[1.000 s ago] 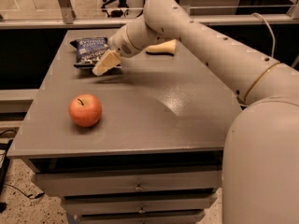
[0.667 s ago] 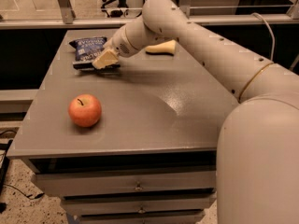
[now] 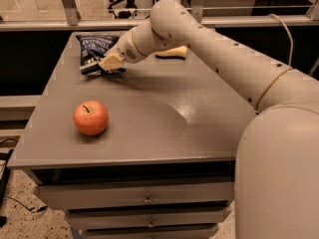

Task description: Pick blue chip bag

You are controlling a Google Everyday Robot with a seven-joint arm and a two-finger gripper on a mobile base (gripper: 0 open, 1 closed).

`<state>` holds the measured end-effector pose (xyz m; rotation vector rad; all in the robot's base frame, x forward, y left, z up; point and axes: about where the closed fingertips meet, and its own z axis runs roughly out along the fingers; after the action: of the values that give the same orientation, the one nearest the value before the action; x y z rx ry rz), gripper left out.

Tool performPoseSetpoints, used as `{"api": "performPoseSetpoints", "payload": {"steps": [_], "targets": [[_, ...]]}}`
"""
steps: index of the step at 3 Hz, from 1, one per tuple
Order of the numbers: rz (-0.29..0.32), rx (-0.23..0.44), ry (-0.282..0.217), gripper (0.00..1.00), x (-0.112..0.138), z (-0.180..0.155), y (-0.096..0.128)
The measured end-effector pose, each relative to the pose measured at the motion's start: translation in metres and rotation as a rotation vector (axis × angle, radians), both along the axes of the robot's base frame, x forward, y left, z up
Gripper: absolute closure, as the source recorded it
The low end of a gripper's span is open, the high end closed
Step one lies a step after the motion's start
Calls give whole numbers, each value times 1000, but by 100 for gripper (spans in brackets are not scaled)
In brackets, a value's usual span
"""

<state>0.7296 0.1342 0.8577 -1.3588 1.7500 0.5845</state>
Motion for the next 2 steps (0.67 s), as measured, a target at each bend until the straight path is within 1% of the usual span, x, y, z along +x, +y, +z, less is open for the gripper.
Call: {"api": "performPoseSetpoints", "payload": {"steps": [1, 2], "targets": [[13, 39, -51, 100, -5, 30, -3], [70, 112, -121, 100, -18, 78, 1]]}}
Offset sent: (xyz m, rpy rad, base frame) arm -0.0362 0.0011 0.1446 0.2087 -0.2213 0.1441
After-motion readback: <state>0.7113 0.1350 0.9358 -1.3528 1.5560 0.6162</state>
